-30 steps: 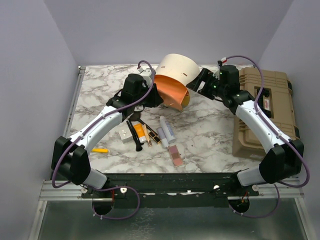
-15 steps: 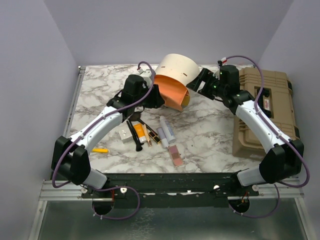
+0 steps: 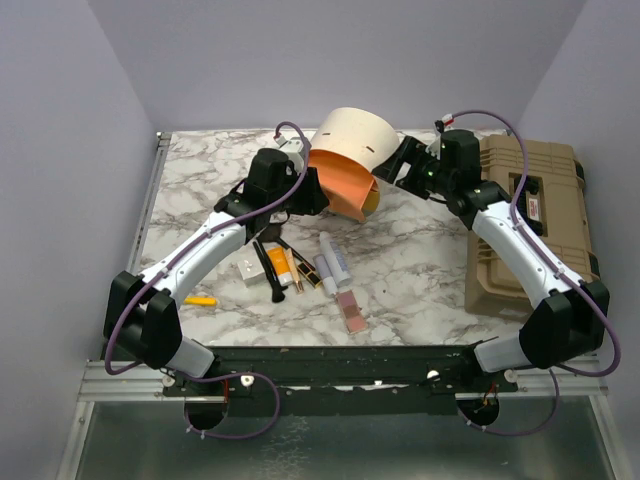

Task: Organize the makeup
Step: Open the drawer in the storage box.

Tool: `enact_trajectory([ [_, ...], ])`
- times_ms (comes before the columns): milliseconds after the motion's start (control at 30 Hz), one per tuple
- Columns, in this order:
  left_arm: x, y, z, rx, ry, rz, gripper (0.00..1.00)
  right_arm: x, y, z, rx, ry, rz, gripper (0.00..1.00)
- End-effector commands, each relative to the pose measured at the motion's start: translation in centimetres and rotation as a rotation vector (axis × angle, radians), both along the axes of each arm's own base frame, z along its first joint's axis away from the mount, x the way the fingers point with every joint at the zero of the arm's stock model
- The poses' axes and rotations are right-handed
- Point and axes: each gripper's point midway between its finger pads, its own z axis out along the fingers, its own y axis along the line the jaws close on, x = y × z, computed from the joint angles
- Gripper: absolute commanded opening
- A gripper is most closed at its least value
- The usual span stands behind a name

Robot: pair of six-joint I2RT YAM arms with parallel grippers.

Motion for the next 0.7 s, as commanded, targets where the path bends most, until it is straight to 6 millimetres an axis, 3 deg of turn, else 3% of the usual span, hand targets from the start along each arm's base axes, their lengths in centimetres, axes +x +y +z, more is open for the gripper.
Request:
enact_trajectory([
  [0, 0.2, 0.0, 1.6, -0.010, -0.049, 0.003, 0.49, -1.1, 0.9, 3.2, 0.021, -0.079, 0.083, 0.88],
  [67, -0.1, 0.1, 1.7, -0.013, -0.048, -0.008, 0.50, -1.5, 1.2, 4.3, 0.037, -0.121, 0.107, 0.90],
  [167, -0.9, 0.6, 1.7, -0.011, -0.054, -0.003, 0.61, -2.1, 1.3, 5.6, 0.036, -0.177, 0.137, 0.91],
  [333, -2.3, 1.8, 1.5, 0.019, -0.088, -0.014, 0.68, -3.3, 1.6, 7.7, 0.026, -0.272, 0.213, 0.84],
  [367, -2.6, 2.7, 2.0, 0.032, -0.117, 0.010, 0.80, -3.4, 1.7, 8.6, 0.033, -0.297, 0.218, 0.83],
  [467, -3.0, 3.5, 2.2, 0.022, -0.114, 0.054, 0.87, -3.4, 1.8, 8.6, 0.036, -0.286, 0.225, 0.83],
  [567, -3.7, 5.3, 0.3, 0.021, -0.052, 0.168, 0.97, -3.4, 1.7, 8.5, 0.040, -0.276, 0.214, 0.83],
  [667, -5.1, 7.1, -1.9, 0.010, -0.005, 0.261, 0.99, -3.3, 1.3, 8.1, 0.024, -0.267, 0.189, 0.83],
])
